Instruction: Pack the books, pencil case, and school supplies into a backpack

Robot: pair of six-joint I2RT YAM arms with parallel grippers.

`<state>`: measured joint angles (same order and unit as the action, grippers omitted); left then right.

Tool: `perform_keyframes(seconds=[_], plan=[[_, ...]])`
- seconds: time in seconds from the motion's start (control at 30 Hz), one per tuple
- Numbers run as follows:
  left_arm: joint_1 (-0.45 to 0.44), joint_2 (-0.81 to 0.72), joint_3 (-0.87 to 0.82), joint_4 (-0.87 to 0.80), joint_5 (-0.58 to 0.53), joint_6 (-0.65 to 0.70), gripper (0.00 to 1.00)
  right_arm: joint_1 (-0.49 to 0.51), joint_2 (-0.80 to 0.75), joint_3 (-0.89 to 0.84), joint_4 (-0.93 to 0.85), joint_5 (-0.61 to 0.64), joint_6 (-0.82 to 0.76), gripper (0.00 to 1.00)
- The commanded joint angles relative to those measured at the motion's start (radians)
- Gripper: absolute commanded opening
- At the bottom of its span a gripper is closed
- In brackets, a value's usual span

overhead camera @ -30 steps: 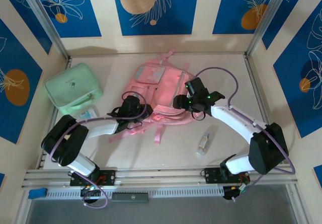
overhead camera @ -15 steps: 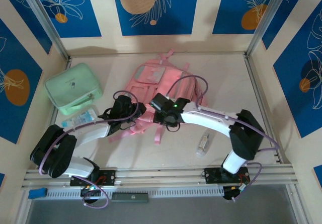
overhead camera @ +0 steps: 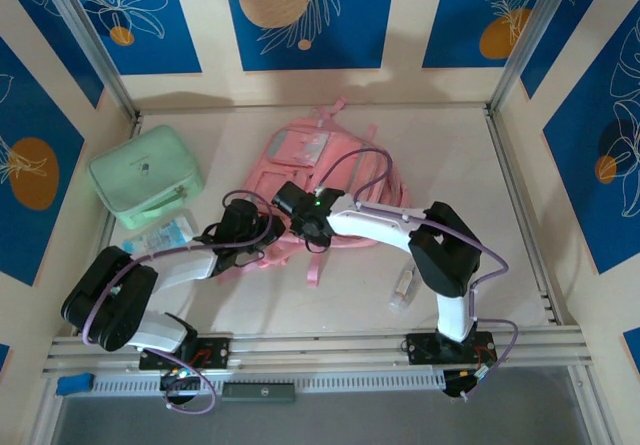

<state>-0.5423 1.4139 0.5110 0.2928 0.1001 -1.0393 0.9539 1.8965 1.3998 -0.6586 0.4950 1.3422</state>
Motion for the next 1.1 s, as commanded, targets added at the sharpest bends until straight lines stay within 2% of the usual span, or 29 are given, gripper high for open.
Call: perform_keyframes(seconds=[0.0,0.17,0.27,0.4,0.6,0.8,1.07], plan=[[0.008,0.019,-0.026,0.021,0.025,-0.002,0.31,0.001,0.039,0.026,-0.008,0.044,0.070,0.37],[0.008,0.039,-0.037,0.014,0.017,0.005,0.29,-0.004,0.083,0.058,-0.003,0.060,0.059,0.34],[0.008,0.053,-0.051,0.021,0.019,-0.002,0.28,-0.012,0.113,0.076,-0.015,0.066,0.059,0.27],[0.007,0.070,-0.066,0.032,0.014,-0.005,0.28,-0.014,0.122,0.092,-0.013,0.079,0.040,0.21],[0.008,0.078,-0.072,0.041,0.009,-0.014,0.28,-0.013,0.114,0.112,-0.033,0.122,0.005,0.16],[0.007,0.066,-0.066,0.029,0.003,-0.010,0.28,-0.013,0.110,0.102,-0.085,0.133,0.100,0.35],[0.007,0.066,-0.063,0.005,-0.018,-0.005,0.28,-0.020,0.174,0.168,-0.204,0.209,0.223,0.37]])
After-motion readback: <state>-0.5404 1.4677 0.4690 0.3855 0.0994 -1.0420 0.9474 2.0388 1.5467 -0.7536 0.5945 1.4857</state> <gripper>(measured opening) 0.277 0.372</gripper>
